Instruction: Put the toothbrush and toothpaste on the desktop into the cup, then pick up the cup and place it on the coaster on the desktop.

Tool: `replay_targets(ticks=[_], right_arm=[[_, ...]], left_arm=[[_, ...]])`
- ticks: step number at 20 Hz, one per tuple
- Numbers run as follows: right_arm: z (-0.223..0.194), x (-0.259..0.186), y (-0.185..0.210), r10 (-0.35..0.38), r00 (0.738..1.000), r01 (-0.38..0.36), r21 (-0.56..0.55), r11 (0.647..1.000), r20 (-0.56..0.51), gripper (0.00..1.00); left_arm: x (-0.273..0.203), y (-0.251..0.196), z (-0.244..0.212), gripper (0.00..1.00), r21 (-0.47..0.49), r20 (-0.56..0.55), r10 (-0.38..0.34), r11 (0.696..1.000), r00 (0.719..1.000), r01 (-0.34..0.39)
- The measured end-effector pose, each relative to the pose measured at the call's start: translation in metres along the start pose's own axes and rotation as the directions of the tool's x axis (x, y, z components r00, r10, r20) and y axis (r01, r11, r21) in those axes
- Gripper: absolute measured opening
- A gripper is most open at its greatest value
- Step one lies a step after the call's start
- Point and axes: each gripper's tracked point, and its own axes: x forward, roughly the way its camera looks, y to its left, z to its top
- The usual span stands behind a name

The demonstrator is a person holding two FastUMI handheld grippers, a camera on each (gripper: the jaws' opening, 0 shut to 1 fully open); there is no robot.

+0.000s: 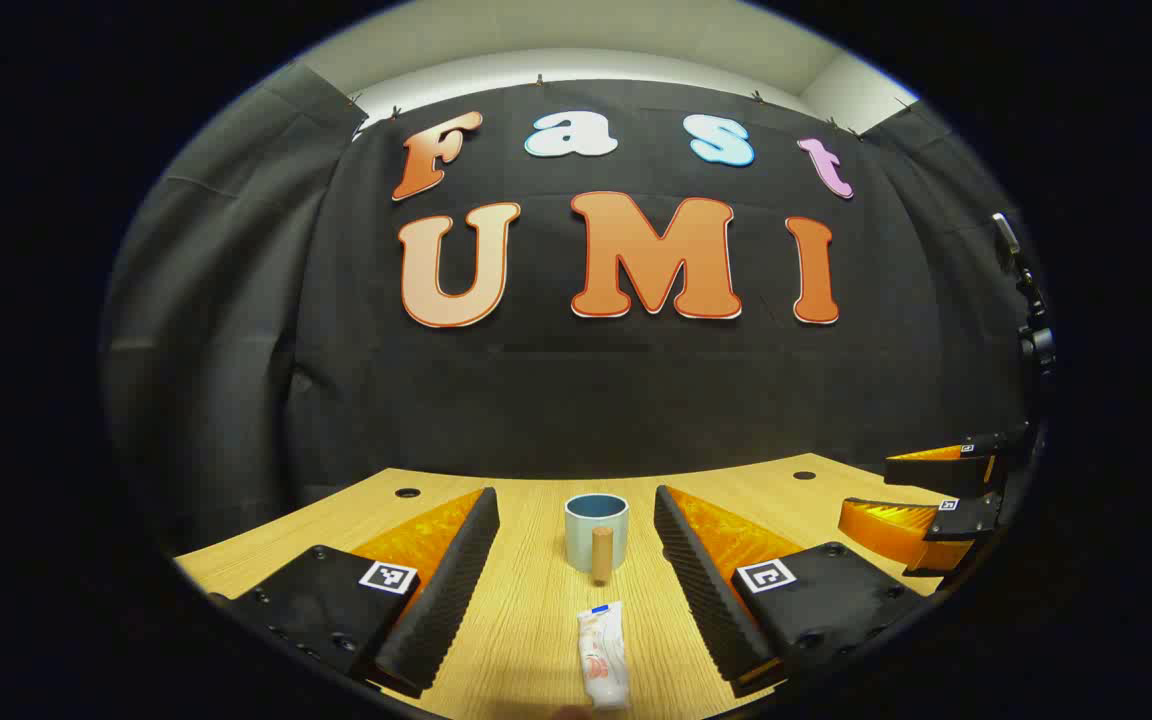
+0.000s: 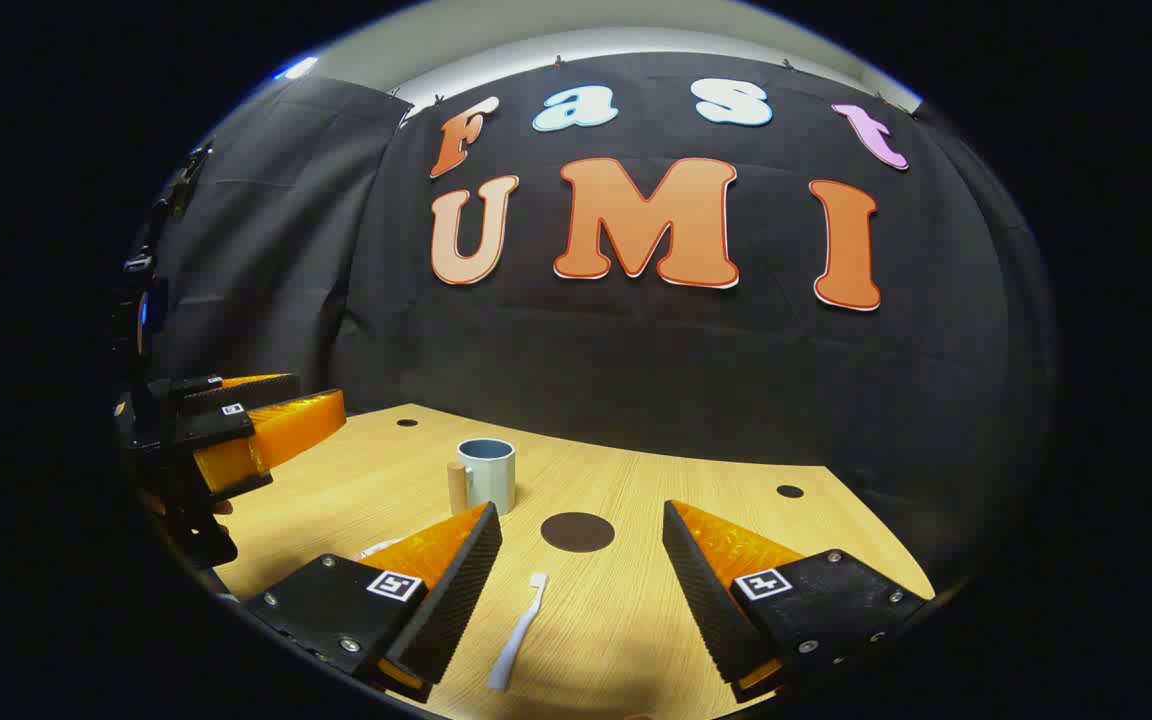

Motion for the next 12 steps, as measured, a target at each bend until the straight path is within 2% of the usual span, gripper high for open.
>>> replay_targets(ticks=[12], right_arm=[[-0.0050,-0.0014,0.0019,0.009,1.000,-0.009,-0.005,1.000,-0.017,0.98]], left_arm=[[-0.0008,-0.0002,0.0025,1.00,0.005,0.008,-0.004,1.000,1.000,0.004]])
